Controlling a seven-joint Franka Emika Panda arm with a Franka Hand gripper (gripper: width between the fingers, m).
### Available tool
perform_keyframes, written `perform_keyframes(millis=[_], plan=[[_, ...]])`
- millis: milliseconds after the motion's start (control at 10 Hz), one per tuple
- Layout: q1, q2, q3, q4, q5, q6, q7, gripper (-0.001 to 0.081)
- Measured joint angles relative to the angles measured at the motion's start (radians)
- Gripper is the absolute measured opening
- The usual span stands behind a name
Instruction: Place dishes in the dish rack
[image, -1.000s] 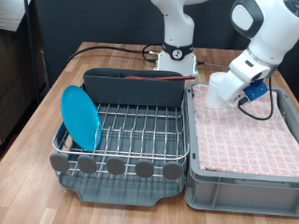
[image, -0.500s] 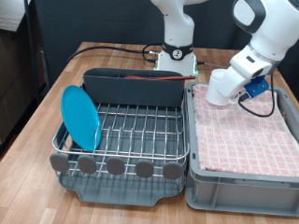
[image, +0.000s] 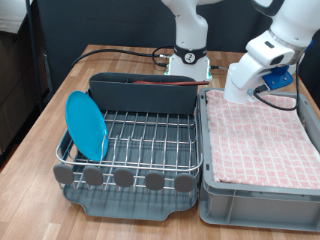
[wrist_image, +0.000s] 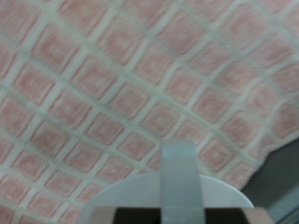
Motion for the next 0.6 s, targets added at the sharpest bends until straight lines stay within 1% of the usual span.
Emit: perform_keyframes(millis=[100, 300, 400, 600], plan=[[-0.009, -0.009, -0.017, 0.016, -0.011, 0.025, 0.048, 0.0072], [-0.024, -0.018, -0.04, 0.028, -0.031, 0.12, 0.078, 0.0072], [-0.023, -0.017, -0.039, 0.028, -0.03, 0.101, 0.075, 0.0072], [-0.026, -0.006, -0.05, 0.045, -0.031, 0.091, 0.127, 0.0072]])
